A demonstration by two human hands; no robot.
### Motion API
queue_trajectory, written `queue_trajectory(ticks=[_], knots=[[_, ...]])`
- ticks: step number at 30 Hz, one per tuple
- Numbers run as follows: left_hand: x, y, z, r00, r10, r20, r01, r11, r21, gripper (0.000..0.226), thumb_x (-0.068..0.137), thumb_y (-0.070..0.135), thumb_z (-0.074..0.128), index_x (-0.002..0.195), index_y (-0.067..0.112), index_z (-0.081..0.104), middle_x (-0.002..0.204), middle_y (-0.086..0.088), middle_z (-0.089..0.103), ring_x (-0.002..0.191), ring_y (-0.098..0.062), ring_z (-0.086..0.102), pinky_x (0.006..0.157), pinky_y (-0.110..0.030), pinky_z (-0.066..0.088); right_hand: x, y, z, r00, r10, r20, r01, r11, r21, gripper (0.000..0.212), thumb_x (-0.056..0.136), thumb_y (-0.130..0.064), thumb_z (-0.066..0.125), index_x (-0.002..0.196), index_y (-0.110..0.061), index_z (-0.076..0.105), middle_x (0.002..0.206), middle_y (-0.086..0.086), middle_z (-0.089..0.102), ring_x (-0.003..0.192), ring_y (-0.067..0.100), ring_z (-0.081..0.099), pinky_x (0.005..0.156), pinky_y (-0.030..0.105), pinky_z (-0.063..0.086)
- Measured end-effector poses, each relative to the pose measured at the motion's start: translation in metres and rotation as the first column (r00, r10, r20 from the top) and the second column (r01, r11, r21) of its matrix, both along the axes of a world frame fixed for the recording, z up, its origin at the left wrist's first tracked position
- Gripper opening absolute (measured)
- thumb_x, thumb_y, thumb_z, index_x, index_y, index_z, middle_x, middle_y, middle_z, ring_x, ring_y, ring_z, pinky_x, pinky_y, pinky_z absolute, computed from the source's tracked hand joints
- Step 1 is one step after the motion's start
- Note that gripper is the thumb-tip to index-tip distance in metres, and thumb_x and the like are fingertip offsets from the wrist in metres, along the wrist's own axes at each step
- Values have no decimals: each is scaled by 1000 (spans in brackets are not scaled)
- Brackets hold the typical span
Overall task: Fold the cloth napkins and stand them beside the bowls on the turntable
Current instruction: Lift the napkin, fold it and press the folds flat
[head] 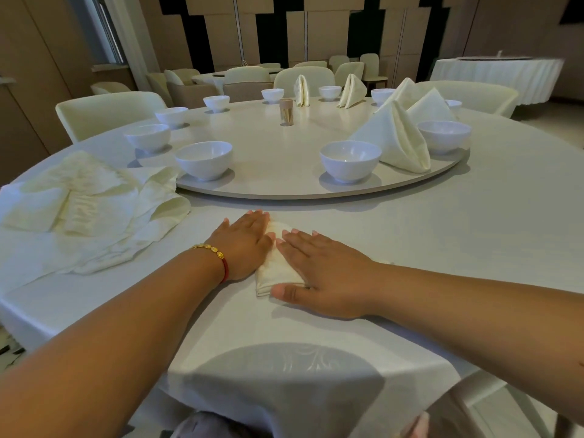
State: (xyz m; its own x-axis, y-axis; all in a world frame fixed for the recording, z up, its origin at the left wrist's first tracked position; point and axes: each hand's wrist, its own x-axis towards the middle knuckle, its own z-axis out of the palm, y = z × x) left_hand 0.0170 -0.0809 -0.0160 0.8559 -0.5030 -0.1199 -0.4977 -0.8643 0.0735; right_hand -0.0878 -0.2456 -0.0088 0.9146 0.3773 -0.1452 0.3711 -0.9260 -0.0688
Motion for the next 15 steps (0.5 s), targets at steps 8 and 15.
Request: queue_trajectory(ticks=[8,15], knots=[[-4,2,3,998,-27,54,31,996,-82,56,104,38,15,153,17,0,161,1,-9,147,-11,-11,118,-33,-1,-1,1,0,1000,-8,18,8,1000,23,85,90,-70,13,154,-16,-3,162,2,-7,148,11,-8,120,31,-3],[-51,16,3,985,-175,-8,175,984,-46,63,100,48,19,153,23,-4,160,8,-8,144,-2,-12,113,-22,-10,-4,1,1,1000,5,13,-6,999,52,82,92,-68,14,154,-16,-3,162,1,-7,148,10,-7,121,31,-2]])
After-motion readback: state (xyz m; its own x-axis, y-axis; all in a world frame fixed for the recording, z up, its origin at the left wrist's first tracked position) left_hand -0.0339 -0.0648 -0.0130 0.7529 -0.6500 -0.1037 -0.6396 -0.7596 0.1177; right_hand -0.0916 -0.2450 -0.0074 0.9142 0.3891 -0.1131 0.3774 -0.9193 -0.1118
